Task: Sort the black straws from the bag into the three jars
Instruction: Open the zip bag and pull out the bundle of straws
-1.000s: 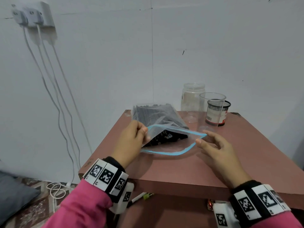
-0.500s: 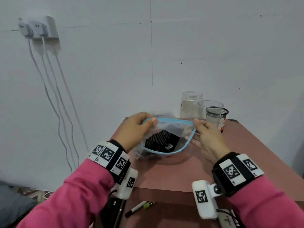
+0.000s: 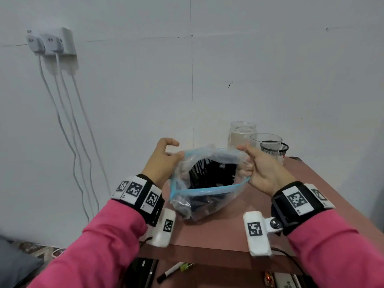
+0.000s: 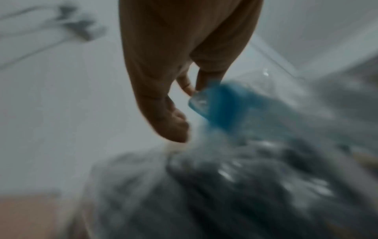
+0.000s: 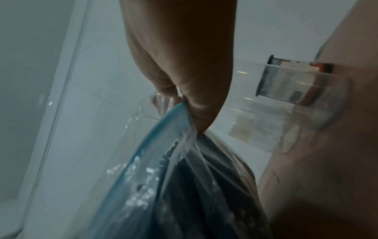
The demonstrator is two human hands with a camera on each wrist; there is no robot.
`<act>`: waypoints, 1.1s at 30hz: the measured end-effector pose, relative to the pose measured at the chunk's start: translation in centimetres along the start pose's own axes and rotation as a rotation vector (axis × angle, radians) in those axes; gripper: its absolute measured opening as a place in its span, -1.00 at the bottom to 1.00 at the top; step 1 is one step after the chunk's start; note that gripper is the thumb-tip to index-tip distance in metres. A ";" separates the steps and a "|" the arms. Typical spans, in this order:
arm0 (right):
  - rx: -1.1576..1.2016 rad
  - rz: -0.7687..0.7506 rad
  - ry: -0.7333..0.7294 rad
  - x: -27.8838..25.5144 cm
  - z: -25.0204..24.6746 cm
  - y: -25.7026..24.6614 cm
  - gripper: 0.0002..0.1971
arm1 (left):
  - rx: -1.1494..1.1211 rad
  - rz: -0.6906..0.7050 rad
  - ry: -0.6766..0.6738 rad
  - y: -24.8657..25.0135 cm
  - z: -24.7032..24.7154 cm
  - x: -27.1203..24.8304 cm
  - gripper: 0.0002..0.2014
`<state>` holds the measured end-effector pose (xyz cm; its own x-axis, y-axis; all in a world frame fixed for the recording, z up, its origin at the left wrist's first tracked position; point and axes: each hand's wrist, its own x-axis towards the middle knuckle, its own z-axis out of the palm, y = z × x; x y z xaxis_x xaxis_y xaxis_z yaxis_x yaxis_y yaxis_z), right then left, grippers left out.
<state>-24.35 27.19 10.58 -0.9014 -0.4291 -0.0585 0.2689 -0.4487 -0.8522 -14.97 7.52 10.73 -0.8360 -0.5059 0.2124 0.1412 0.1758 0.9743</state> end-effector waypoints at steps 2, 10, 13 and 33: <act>-0.083 -0.045 -0.027 -0.2 0.3 -0.3 -0.75 | 0.177 0.307 -0.003 1.3 -0.1 -0.8 -0.85; -0.284 -0.175 -0.166 -2.0 3.2 -0.7 -0.64 | 0.739 0.445 -0.394 4.4 2.7 -1.4 -0.84; -0.479 -0.301 -0.161 -2.8 3.3 -0.4 -0.69 | 0.647 0.401 -0.267 4.0 2.9 -0.7 -0.75; 0.151 -0.038 0.015 0.4 2.6 0.2 -0.76 | 0.093 0.284 0.020 2.3 0.6 -1.0 -0.91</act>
<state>-23.76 24.95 11.76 -0.9164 -0.3985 -0.0367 0.2818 -0.5773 -0.7664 -14.09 8.95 12.70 -0.7592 -0.4422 0.4775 0.3178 0.3883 0.8650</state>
